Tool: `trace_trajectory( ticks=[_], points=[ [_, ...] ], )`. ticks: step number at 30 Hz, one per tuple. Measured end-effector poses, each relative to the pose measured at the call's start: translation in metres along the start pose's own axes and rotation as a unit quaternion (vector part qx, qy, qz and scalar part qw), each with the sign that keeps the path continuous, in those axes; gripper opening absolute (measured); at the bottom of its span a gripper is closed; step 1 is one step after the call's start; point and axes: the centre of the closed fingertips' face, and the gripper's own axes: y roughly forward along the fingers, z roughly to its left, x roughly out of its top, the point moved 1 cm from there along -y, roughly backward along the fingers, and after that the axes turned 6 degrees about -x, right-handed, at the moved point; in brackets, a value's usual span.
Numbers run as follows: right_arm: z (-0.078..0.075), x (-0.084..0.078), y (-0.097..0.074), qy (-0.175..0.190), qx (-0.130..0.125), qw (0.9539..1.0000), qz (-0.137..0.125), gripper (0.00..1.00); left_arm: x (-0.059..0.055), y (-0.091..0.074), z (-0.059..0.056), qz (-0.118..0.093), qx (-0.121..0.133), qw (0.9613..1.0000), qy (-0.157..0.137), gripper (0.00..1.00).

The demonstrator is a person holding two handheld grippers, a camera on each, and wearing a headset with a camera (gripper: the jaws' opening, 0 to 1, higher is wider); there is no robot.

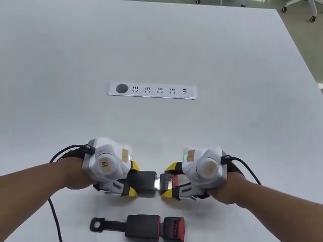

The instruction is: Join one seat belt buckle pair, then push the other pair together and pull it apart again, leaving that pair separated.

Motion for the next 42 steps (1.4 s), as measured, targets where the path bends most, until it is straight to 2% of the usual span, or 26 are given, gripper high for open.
trace_trajectory(
  ticks=[10, 18, 25, 42],
  points=[
    [-0.001, 0.0, 0.0, 0.001, 0.001, 1.0, -0.001, 0.33, 0.001, -0.001, -0.001, 0.003, -0.002, 1.0, 0.002, 0.33],
    [-0.001, -0.011, -0.008, 0.0, -0.002, 1.0, 0.006, 0.33, -0.003, 0.0, -0.001, 0.001, 0.0, 1.0, -0.002, 0.33],
    [-0.004, -0.012, -0.008, 0.008, -0.003, 1.0, -0.001, 0.33, -0.004, 0.0, -0.001, -0.002, 0.0, 1.0, 0.0, 0.33],
    [-0.007, -0.03, -0.027, 0.013, -0.005, 0.9999, -0.006, 0.34, -0.002, -0.001, -0.003, -0.009, 0.0, 1.0, -0.003, 0.33]
  ],
)
